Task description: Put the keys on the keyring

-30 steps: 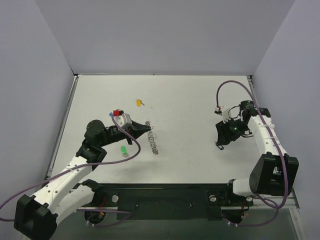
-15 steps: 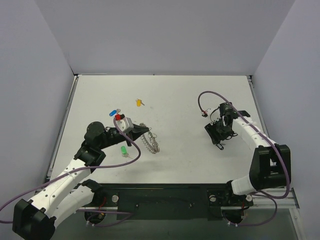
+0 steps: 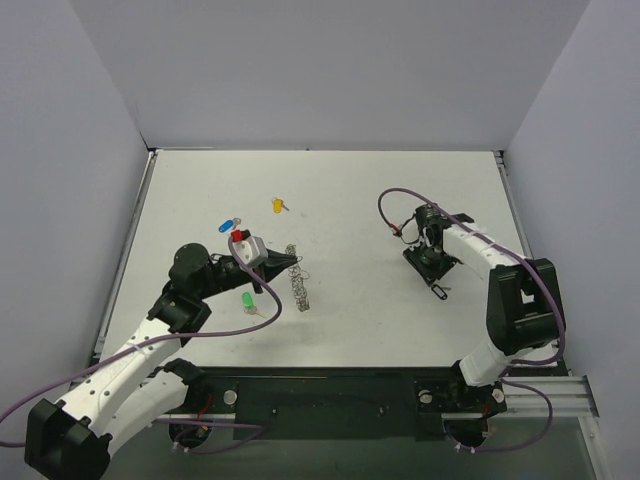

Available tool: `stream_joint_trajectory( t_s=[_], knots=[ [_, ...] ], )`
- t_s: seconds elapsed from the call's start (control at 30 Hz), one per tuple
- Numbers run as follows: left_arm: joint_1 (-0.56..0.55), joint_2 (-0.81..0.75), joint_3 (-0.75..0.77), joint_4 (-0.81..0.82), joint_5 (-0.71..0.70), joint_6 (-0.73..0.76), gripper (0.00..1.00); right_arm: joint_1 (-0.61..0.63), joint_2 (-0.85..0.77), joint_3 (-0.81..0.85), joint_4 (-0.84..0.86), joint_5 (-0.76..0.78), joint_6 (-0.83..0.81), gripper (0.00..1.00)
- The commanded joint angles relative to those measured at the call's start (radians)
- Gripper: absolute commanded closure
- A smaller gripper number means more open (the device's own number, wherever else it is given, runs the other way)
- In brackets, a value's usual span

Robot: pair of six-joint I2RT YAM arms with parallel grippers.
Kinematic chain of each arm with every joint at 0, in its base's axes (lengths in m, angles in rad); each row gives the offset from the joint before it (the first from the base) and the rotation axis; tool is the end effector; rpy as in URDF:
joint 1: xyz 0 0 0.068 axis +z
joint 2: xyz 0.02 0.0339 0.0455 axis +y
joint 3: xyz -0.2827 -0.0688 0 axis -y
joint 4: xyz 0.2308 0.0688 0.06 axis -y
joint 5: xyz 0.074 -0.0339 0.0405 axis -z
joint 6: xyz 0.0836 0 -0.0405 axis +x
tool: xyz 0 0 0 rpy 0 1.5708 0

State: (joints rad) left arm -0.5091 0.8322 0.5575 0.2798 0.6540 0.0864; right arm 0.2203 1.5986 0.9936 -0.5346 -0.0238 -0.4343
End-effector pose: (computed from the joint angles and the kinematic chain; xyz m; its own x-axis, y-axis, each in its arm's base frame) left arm 0.1572 -0.1460 0.3184 0.0837 0.0317 -0.9960 0.9142 0.3952 0.0894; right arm 0.3096 0.0714 0.1710 -0.7082 -0.5897 -0.3883 -0.5800 0.7995 -0.1563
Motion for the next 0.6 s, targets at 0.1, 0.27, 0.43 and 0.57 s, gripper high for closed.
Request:
stream_joint_trajectory(
  t_s=[0.1,0.27,0.43,0.57],
  knots=[
    [-0.006,-0.027,0.021,0.036,0.018,0.01,1.0,0.03,0.034,0.033,-0.044,0.088,0.017,0.72],
    [-0.006,-0.028,0.021,0.038,0.018,0.009,1.0,0.054,0.067,0.037,-0.045,0.108,0.016,0.72],
    [-0.006,-0.027,0.021,0.038,0.019,0.009,1.0,0.071,0.093,0.043,-0.045,0.127,0.019,0.72],
    [-0.006,-0.025,0.019,0.038,0.021,0.009,1.0,0.088,0.109,0.045,-0.044,0.154,0.016,0.73]
  ],
)
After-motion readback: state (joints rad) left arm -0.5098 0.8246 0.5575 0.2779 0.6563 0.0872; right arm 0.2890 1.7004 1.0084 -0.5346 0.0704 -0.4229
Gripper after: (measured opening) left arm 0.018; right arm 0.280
